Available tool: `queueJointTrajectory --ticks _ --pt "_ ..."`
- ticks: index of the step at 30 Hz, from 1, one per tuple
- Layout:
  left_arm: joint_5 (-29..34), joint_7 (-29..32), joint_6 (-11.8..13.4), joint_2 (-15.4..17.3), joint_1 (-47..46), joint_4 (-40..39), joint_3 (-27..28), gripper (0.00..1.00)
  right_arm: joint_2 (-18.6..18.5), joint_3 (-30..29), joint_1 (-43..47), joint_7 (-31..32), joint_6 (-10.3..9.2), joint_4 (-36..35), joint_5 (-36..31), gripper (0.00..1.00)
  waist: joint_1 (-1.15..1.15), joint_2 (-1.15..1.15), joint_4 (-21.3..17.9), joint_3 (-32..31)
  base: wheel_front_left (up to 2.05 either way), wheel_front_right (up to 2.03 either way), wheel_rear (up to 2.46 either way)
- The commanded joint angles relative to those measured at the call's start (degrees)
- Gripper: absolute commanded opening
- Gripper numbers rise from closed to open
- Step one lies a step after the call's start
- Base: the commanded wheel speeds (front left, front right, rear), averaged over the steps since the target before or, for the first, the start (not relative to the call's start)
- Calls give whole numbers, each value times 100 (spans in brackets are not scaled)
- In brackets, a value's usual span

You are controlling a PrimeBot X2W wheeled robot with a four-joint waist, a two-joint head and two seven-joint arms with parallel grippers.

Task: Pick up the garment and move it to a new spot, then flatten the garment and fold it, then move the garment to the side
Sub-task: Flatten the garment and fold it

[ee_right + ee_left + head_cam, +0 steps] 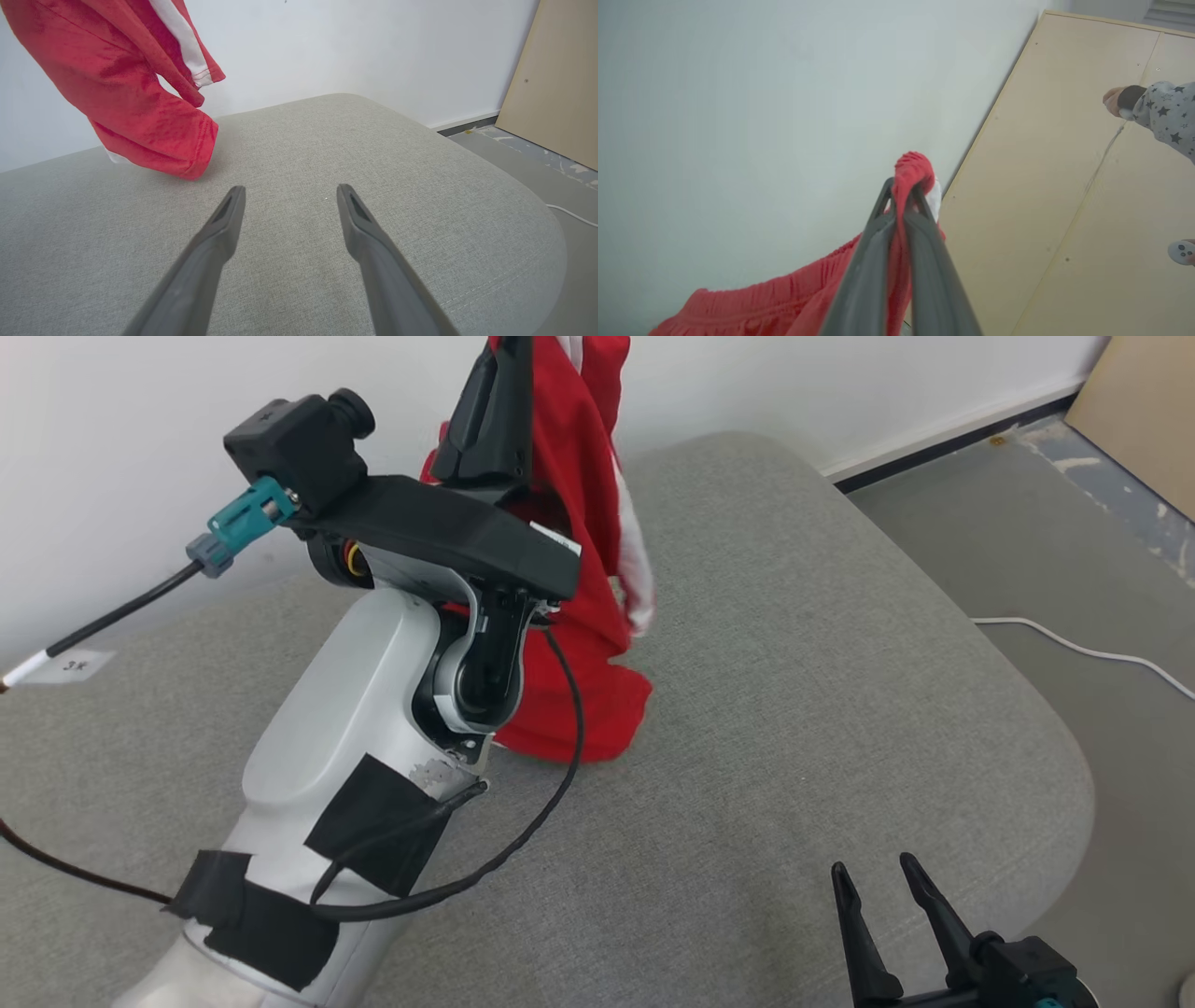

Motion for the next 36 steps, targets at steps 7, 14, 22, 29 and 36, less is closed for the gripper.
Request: queueJointTrajectory --ticks 7,14,22,29,36 --pt "80 -45 561 13 851 -229 156 0 2 -70 60 -49 -14 -48 57 100 1 0 413 48 0 0 0" --pt "539 -48 557 3 2751 -442 853 0 23 -181 84 -77 -14 -74 54 100 1 0 1172 120 0 0 0" --pt "727 -49 489 1 4758 -1178 1515 0 16 -157 109 -6 -13 -141 19 100 1 0 1889 -27 0 0 0" --pt "515 -49 628 3 5416 -969 1293 9 -13 -144 180 40 -14 -154 35 100 1 0 2058 -145 0 0 0" --pt "874 -50 692 9 5697 -822 1424 100 -65 -145 296 69 -13 -174 69 100 1 0 2063 -334 0 0 0"
